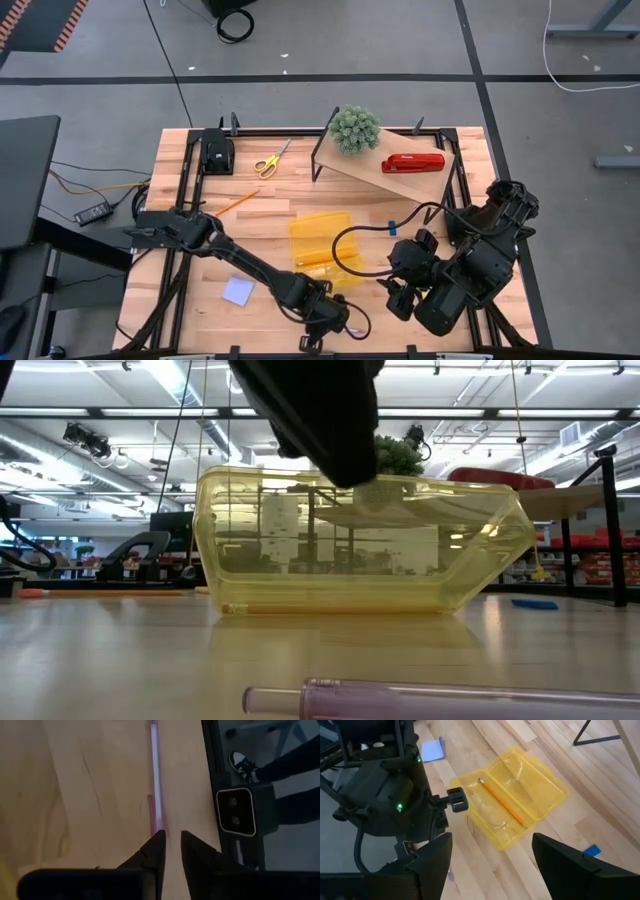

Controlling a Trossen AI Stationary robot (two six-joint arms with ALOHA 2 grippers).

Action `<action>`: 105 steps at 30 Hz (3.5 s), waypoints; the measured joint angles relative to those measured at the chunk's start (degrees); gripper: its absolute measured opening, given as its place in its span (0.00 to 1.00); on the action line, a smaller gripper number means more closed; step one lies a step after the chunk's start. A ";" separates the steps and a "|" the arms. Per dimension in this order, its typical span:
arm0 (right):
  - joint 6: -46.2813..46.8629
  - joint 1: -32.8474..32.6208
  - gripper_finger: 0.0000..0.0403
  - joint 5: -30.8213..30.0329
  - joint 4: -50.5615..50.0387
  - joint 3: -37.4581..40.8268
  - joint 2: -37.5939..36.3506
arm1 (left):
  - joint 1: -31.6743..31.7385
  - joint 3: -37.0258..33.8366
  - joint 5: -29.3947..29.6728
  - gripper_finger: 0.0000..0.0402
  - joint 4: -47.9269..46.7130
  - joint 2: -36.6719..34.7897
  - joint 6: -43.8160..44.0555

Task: Pack school essentials
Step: Put the pen into the supply box

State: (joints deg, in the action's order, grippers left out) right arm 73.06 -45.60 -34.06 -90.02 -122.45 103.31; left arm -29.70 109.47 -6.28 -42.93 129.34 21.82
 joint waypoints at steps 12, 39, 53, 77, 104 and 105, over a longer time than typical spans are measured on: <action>0.78 0.01 0.70 -0.01 0.02 0.00 0.00 | -1.85 -7.44 3.41 0.34 10.32 0.44 1.80; 3.48 0.01 0.70 0.04 0.00 0.00 0.00 | -2.52 -12.26 8.37 0.23 17.43 3.90 2.84; 3.49 0.01 0.70 0.93 0.00 0.00 0.00 | -2.94 -12.26 10.56 0.08 17.33 4.31 1.95; 3.45 0.01 0.70 0.54 0.00 0.00 0.00 | -1.28 -12.77 11.23 0.03 11.16 -9.08 3.95; -12.11 -0.10 0.59 9.66 55.03 44.18 0.28 | -3.51 -12.62 10.34 0.04 -11.08 -11.86 3.93; -13.55 -0.21 0.59 9.92 56.87 45.33 0.28 | -4.00 -12.65 10.62 0.03 -12.43 -12.17 4.05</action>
State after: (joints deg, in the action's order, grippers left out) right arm 59.51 -45.81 -24.13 -33.15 -77.12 103.59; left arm -33.70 96.82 4.34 -55.36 117.17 25.87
